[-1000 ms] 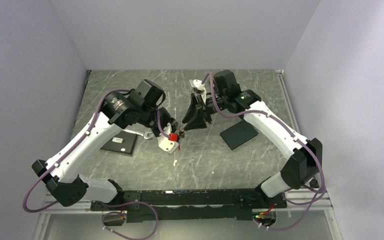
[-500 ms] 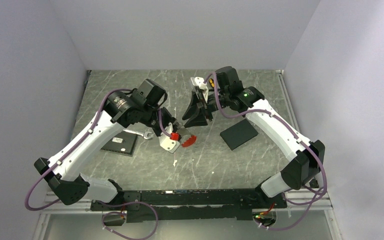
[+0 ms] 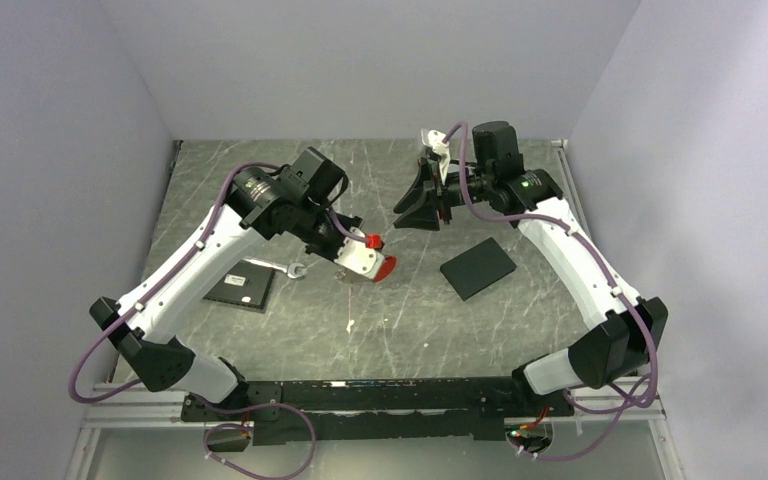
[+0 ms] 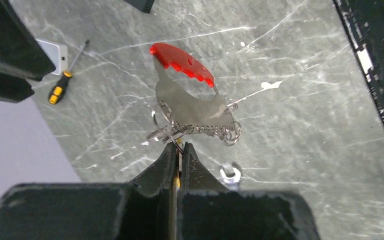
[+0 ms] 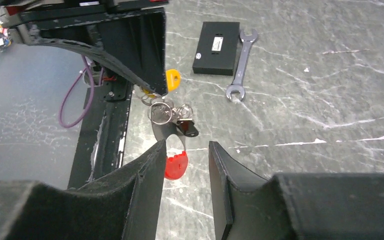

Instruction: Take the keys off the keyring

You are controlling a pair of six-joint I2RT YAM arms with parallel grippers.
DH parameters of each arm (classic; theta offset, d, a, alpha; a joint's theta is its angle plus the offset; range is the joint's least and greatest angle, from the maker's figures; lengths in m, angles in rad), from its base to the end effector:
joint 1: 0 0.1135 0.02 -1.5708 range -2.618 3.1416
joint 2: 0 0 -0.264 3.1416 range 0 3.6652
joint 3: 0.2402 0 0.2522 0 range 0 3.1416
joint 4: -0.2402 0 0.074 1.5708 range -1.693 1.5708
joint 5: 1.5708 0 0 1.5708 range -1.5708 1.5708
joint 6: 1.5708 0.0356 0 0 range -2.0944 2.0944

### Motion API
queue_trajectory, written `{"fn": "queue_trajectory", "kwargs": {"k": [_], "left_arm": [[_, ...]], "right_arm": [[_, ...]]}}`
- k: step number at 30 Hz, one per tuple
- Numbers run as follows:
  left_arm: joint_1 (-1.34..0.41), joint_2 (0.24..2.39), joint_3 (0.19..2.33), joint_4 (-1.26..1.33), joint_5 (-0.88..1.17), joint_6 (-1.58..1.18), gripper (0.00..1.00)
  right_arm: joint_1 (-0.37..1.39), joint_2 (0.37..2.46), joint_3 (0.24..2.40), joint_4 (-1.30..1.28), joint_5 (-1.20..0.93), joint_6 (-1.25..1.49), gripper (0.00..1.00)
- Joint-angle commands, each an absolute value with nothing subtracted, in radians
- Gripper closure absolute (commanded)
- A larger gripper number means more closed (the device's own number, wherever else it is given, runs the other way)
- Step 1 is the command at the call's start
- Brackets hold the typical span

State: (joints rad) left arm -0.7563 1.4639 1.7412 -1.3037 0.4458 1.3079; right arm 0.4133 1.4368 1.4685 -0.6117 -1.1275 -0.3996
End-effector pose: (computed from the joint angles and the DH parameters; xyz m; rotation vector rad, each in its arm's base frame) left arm 0.1829 -0.1937 0.4100 2.2100 1.1380 -0.3525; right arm 0.2640 0.1509 0.3939 -1.3349 1.4749 1.1970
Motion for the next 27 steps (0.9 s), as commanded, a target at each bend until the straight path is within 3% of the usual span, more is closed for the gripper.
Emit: {"fn": "queue_trajectory", "kwargs": {"k": [1,16,21,27], "left_arm": [[-0.761,1.495,1.823,-1.349,0.488,1.113,1.00],[-0.722,1.646,1.969,-1.379,0.523,0.569,1.00],[-0.625,1.669,1.976,-1.388,0.726,0.451,1.00],[-0.565,1.618,1.912,-1.375,0.972,0.556,1.00]], "right_arm": [[0.421,1.383,1.439,-0.574,-1.146,-0.378,0.61],[0.401,1.336,1.358,-0.557,-1.147,-0.330,0.64],[0.395,1.323,1.310,-0.512,-1.150,-0.292,0.66],[0.396,1.319,1.287,-0.472,-1.173,-0.268,0.67]]}}
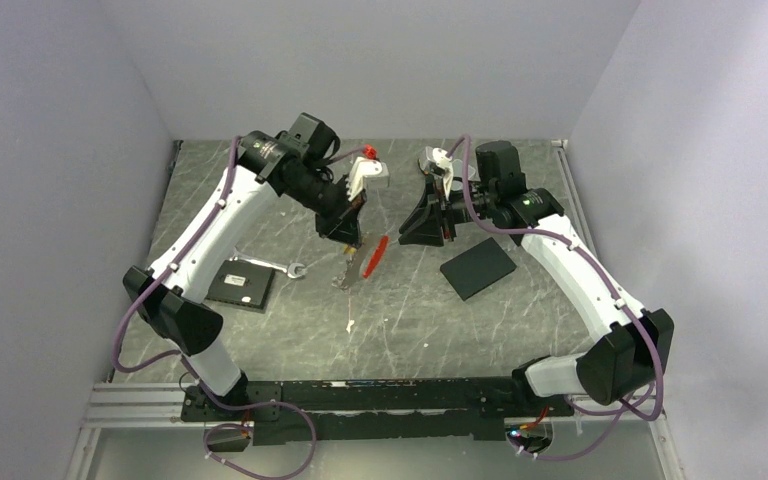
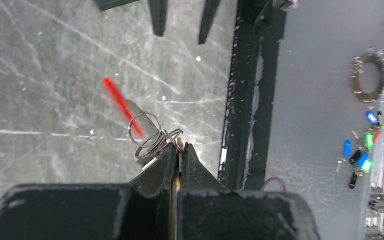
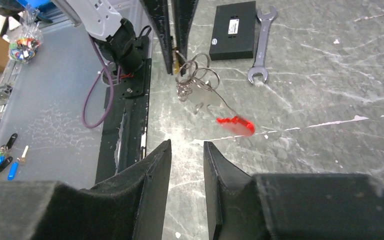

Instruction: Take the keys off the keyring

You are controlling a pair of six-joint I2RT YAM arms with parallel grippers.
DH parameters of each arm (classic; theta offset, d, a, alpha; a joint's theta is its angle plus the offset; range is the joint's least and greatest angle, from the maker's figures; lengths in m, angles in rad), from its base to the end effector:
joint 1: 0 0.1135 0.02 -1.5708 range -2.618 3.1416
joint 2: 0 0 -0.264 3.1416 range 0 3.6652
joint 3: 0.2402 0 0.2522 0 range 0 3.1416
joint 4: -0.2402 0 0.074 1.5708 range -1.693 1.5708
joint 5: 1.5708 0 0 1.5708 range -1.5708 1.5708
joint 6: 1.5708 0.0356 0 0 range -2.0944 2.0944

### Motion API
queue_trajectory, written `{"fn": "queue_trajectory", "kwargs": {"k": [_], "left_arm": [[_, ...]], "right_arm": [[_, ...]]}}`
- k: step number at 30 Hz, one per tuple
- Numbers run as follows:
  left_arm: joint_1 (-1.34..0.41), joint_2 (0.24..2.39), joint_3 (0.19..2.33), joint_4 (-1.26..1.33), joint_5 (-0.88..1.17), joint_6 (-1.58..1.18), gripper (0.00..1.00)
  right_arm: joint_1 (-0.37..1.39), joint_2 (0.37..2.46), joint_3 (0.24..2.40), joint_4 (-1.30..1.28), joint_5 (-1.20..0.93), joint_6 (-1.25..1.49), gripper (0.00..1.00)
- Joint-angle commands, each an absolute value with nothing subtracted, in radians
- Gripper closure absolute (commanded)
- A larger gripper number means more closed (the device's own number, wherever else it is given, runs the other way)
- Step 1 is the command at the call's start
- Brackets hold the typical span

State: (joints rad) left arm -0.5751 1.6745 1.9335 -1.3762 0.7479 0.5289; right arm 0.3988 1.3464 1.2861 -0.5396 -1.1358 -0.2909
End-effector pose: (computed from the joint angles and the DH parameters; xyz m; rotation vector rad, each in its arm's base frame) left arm 0.2492 -0.1904 0.4068 1.5243 2.0374 -1.0077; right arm 0.2481 0.1396 0.3658 -1.2544 1.5849 1.2749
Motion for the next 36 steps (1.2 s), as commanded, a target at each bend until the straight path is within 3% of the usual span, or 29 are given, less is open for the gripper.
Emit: {"fn": "queue_trajectory", "kwargs": {"k": [1,9,15,24,36], "left_arm": [[-0.565,1.607,1.901,-1.372,0.980,0.577,1.00],[-0.577,1.617,1.939,-1.559,0.941,0.912,1.00],[-0.658,1.624,1.975,-1.656,0.796,1.081,1.00],[-0.750,1.613,2.015,-1.647,0.640,1.178,1.00],[-0.810,1.497,1.907,-1.512,0.506,1.342,1.00]], "right_arm": [[0.396,1.320,1.294,-0.475,-1.175,-0.272,0.67],[0.389,1.354,1.393,-0.512,-1.181,-0.310,0.66],[0.390,1.373,1.401,-0.449,-1.181,-0.259,0.66],[0.424,1.394,1.348,-0.350,-1.210,-0.192,0.63],[0.502,1.425,1.307,-0.394,-1.292,-0.254,0.57]]}}
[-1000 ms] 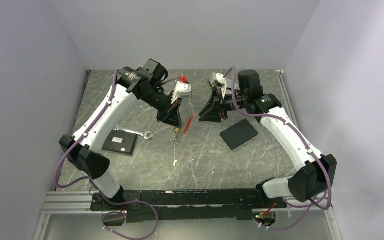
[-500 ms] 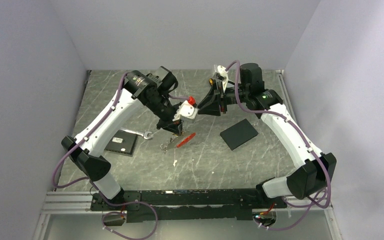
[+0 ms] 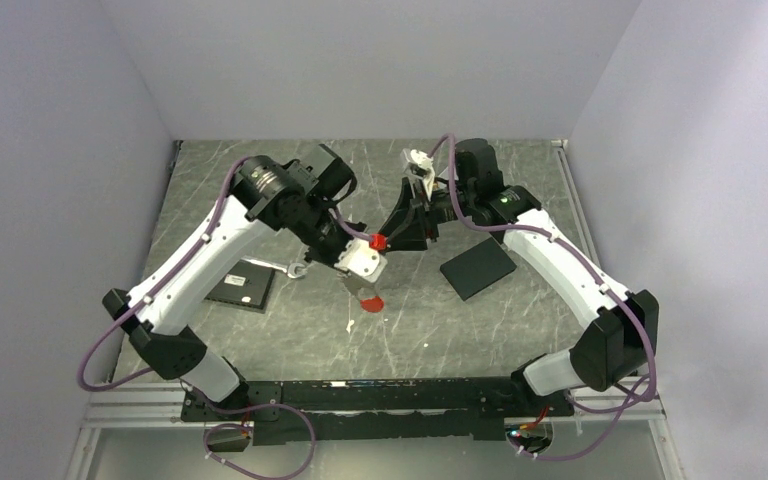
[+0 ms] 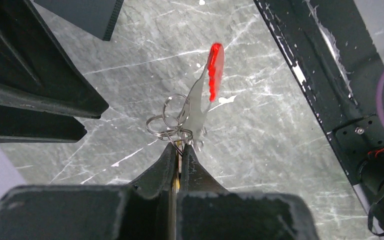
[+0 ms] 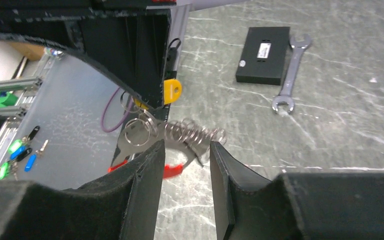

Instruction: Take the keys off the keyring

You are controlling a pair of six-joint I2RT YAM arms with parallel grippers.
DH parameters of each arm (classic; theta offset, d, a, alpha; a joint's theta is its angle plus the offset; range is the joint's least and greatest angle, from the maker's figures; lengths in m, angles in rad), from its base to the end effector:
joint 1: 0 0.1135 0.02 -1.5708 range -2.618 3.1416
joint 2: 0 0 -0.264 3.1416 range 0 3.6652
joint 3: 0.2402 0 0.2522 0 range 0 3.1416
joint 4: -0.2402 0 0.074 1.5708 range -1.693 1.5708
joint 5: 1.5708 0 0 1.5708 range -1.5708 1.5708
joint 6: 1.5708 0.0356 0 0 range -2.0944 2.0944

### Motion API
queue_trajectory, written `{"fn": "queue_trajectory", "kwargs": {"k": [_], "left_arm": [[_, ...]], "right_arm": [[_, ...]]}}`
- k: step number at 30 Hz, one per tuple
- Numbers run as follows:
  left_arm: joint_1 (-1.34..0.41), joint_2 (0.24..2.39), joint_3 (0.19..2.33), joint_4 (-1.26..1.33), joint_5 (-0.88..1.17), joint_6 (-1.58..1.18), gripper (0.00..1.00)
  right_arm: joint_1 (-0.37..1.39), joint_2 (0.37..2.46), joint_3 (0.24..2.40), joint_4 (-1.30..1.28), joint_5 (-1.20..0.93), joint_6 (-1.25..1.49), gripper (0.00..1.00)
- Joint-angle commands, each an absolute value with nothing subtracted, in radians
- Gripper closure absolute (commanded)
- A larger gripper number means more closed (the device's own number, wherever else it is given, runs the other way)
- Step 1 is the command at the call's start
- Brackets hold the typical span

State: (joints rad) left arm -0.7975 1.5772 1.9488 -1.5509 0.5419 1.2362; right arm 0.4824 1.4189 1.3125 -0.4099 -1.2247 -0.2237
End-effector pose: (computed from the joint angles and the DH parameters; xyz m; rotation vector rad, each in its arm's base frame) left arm 0.1741 -0.2046 0.4258 2.2747 1.2395 -0.5897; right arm 0.2545 0.1711 0.3656 -1.3400 1.4639 1.4174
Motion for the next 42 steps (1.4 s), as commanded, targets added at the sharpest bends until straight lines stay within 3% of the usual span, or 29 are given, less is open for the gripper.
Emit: {"fn": "queue_trajectory", "kwargs": {"k": [1,18,31,42], "left_arm": [[-0.813,1.484,1.891,-1.498,0.495,1.348,1.00],[-0.838,1.377,1.770,-1.453,0.467,1.582,1.00],[-0.889,1.263,1.625,-1.356,0.355,1.846,1.00],[-0.900,1.182,1.490,-1.215,0.324,1.971,1.00]], "right_arm": [[0.512,1.429,1.307,-0.394,-1.296,-0.255,0.56],[0.544,1.498,1.426,-0.367,-1.289,-0.242,0.61],[0.569,1.538,1.377,-0.221,-1.256,-0.148,0.63],[0.661,1.525,1.348,-0.370,-1.270,-0.282,0.65]]}}
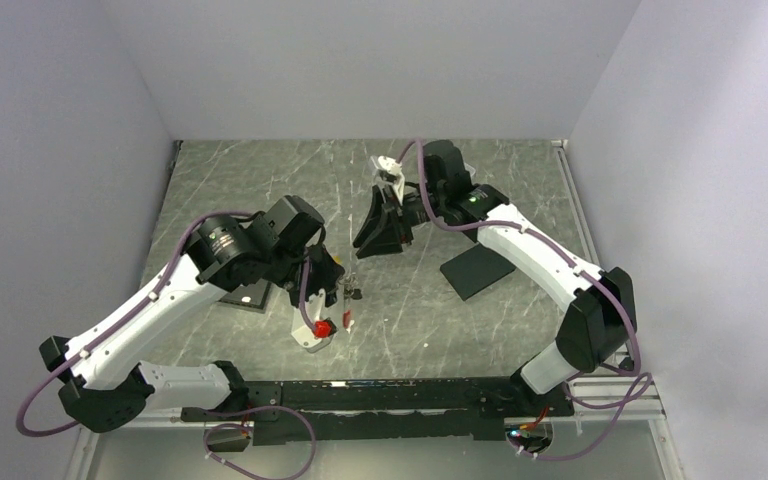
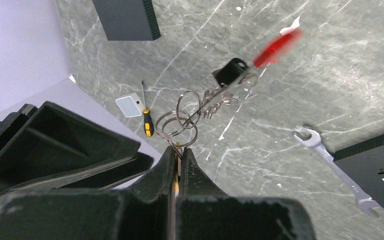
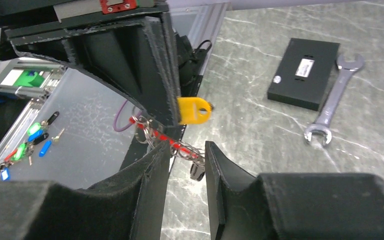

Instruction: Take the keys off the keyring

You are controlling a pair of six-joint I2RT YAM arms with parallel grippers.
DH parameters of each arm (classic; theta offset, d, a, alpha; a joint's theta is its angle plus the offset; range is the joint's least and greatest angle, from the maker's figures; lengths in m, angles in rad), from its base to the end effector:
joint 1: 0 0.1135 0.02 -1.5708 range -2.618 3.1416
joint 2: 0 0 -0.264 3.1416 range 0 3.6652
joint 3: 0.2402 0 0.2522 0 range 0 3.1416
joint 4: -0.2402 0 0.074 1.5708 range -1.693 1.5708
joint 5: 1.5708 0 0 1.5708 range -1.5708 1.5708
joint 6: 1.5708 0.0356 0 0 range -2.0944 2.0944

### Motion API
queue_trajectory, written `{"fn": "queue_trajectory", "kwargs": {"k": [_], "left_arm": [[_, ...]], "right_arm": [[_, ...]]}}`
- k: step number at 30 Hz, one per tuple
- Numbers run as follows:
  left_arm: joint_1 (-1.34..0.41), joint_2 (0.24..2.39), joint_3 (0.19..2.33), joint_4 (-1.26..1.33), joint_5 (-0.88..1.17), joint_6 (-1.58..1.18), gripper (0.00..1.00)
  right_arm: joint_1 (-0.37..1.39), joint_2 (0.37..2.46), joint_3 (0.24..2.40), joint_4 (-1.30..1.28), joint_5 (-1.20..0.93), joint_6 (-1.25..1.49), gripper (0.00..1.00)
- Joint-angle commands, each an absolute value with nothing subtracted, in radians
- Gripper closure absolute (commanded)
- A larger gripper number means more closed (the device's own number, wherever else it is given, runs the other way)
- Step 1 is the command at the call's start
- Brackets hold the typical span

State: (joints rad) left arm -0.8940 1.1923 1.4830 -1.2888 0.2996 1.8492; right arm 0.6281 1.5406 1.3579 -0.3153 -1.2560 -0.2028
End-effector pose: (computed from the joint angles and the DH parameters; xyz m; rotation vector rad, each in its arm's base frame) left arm 0.1161 -0.1613 0.3957 2.4732 0.3859 0.0032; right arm 0.2540 0.2263 0.3513 -1.4761 1.3692 1.5438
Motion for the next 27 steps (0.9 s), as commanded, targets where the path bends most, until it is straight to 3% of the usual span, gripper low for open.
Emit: {"fn": "queue_trajectory", "kwargs": {"k": [1,27], "left_arm": [[-0.899,1.187,1.496,-1.221,0.324,1.963,1.00],[-0.900,1.204,1.500,-1.253,0.312,1.956,1.00]], "right_arm": [[0.670,1.521,1.345,-0.381,-1.272,-0.295,0.65],[0.712,1.467,1.328,-0.466,-1.204,-0.282,0.54]]}}
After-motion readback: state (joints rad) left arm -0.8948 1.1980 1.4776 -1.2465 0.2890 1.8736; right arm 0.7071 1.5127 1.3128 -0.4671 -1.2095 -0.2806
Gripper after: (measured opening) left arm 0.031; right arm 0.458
